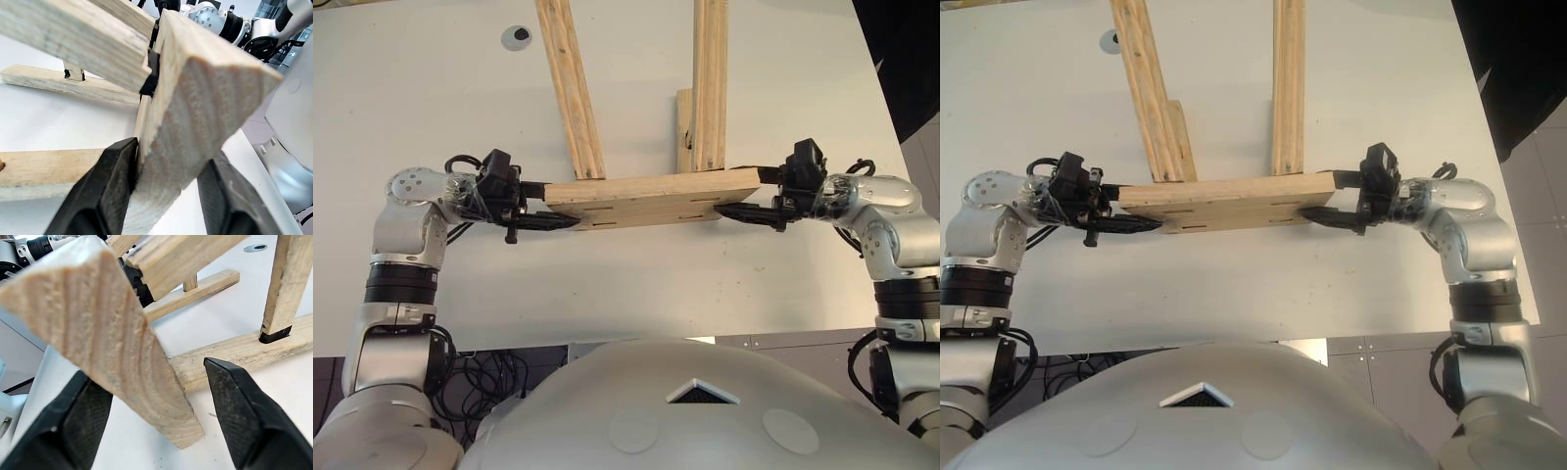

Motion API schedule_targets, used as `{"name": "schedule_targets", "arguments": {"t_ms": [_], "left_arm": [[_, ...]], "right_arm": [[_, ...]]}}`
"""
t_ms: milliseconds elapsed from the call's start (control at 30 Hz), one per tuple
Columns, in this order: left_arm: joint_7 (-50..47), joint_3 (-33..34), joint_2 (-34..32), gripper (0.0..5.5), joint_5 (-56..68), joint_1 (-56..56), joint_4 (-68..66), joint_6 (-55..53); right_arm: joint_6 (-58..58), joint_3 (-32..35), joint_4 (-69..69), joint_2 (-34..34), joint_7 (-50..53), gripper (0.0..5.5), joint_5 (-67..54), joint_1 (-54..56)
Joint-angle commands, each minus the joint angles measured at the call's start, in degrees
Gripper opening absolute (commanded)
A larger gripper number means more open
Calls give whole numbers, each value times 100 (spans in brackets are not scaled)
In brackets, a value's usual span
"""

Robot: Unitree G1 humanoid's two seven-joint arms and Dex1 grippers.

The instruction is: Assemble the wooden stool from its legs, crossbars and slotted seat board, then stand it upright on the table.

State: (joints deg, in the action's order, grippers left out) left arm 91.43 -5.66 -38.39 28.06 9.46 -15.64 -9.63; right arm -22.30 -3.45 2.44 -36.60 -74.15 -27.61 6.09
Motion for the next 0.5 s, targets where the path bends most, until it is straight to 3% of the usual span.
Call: {"name": "schedule_targets", "arguments": {"t_ms": [33, 200, 400, 500], "left_arm": [[-206, -40, 6, 176, 103, 21, -7, -797], [-2070, 999, 199, 168, 2158, 944, 1478, -3476], [-5033, 1996, 1187, 142, 3429, 3192, 298, -5525], [-6457, 2487, 2049, 141, 3447, 4131, -1076, -5363]], "right_arm": [[-705, 300, -357, 90, 136, 260, -687, 145], [-2631, 1735, -956, 477, 2054, 223, -3026, 940], [-4025, 2502, 1147, 1050, 5029, 209, -4074, 3271], [-3674, 2698, 2775, 1491, 5850, 203, -3673, 4338]]}}
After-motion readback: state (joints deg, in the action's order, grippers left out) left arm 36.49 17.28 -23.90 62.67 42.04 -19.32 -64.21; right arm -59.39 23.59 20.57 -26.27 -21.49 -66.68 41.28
